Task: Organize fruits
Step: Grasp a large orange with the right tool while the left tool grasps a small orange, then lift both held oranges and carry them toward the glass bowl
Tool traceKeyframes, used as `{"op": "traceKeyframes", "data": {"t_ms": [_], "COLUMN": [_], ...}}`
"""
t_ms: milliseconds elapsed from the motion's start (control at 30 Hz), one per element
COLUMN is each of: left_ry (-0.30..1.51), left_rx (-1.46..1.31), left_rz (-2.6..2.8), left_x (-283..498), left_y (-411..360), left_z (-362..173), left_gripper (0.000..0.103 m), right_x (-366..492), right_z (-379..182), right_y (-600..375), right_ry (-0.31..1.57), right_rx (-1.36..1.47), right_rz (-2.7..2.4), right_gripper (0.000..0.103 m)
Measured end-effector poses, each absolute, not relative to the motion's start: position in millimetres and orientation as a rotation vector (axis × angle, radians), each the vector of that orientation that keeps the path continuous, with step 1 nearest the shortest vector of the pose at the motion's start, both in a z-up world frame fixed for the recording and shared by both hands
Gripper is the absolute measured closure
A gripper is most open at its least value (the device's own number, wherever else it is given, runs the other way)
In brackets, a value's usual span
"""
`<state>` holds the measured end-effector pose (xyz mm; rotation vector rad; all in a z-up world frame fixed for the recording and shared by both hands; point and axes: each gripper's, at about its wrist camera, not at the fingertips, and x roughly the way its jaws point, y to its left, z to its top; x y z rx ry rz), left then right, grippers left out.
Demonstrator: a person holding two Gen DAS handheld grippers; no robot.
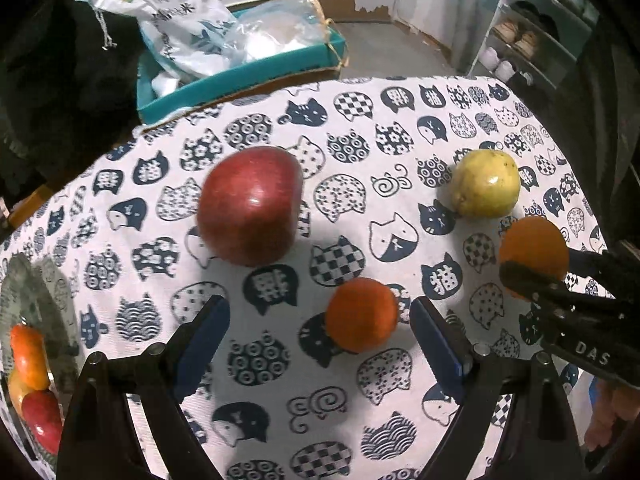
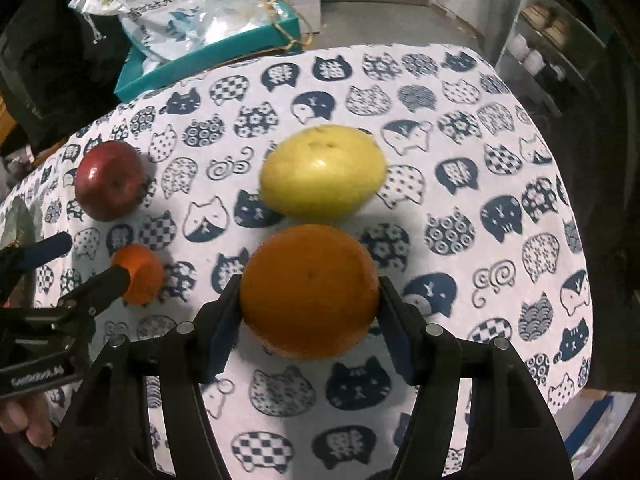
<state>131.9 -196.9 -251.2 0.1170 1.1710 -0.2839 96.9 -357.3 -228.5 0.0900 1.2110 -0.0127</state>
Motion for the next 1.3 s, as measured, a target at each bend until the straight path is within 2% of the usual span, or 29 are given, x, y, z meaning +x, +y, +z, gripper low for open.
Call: {"op": "traceKeyframes", "data": {"t_ms": [100,267,333,467,533,800,1300], "left_ry": [1.19,1.228,1.239,1.242,1.241,1.186,1.06], "left_rx": [0.11,0.098,0.1,0.109,0.095,0.089,0.037], "left_rz": [-0.282,-0.28,-0.288,-0.301,-0.325,-0.288,-0.238], "left_x": [134.6,134.4,133.5,132.9,132.1,126.2,111.7], "left_y": [-203.4,-209.2,-210.9,-213.6,-213.3,-201.7,-172.7], "left_z": [-259.0,-271.0,-273.7,-275.2,-273.7,-259.0,-193.8], "left_gripper": [0.011,0.021,0.032,0.046,0.059,0.06,0.06], "right_x": [94.1,92.8,93.0,93.6,93.7,93.7,86.1], "right_z": [-230.8,-231.1,-230.8,-231.5,-231.5,-217.7,-163.1], "right_y": [-361.9,-365.5,-364.1,-359.5,-357.3,-350.1,-333.0], "right_ry": [1.214,1.212,1.21,1.209,1.208,1.173,1.053], "right_rx": [0.094,0.1,0.096,0.08,0.072,0.046,0.005], "right_rz": [-0.019,-0.016,-0.009,-0.002,0.0,0.007,0.04], "right_gripper": [0.039,0.039,0.039,0.039,0.039,0.039,0.039]}}
